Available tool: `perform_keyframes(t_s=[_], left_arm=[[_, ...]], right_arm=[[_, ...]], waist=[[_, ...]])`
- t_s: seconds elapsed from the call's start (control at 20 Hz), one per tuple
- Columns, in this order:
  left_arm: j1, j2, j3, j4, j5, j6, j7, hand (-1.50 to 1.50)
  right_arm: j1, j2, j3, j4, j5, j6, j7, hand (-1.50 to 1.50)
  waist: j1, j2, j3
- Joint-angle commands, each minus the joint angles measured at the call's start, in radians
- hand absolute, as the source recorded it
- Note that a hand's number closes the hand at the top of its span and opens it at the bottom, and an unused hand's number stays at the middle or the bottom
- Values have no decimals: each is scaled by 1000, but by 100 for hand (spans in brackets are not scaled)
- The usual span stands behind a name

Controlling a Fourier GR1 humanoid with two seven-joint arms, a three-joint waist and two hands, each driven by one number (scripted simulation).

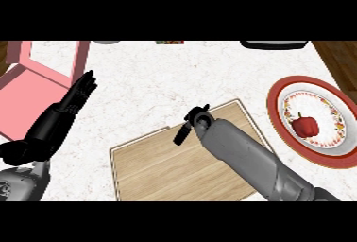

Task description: Pick the bell pepper from the tray and place it in the plate

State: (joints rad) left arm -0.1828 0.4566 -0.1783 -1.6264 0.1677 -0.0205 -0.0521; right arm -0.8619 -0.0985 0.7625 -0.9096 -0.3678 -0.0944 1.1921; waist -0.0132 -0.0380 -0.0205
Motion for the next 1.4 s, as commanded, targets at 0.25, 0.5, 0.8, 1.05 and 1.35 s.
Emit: perform_keyframes(t_s=[0.25, 0.5, 0.8, 1.05, 1.35], left_arm=[[-17, -8, -25, -13, -21, -18, -12, 0], [-66, -24, -39, -14, -20, -25, 0, 0], [-70, -43, -54, 5, -25, -27, 4, 0], [-75, -50, -47, 13, -33, -13, 14, 0], [-74, -55, -35, 12, -18, -15, 28, 0]], right_arm=[[-166, -100, 96, 312, 256, -172, 127, 150], [-291, -133, 158, 494, 398, -240, 165, 150], [-450, -42, 216, 703, 514, -294, 250, 150], [-595, 25, 238, 846, 560, -281, 294, 150], [-672, 13, 266, 907, 596, -264, 295, 150]], waist=[[76, 55, 13], [101, 65, 14], [113, 60, 16], [101, 54, 17], [75, 50, 15]])
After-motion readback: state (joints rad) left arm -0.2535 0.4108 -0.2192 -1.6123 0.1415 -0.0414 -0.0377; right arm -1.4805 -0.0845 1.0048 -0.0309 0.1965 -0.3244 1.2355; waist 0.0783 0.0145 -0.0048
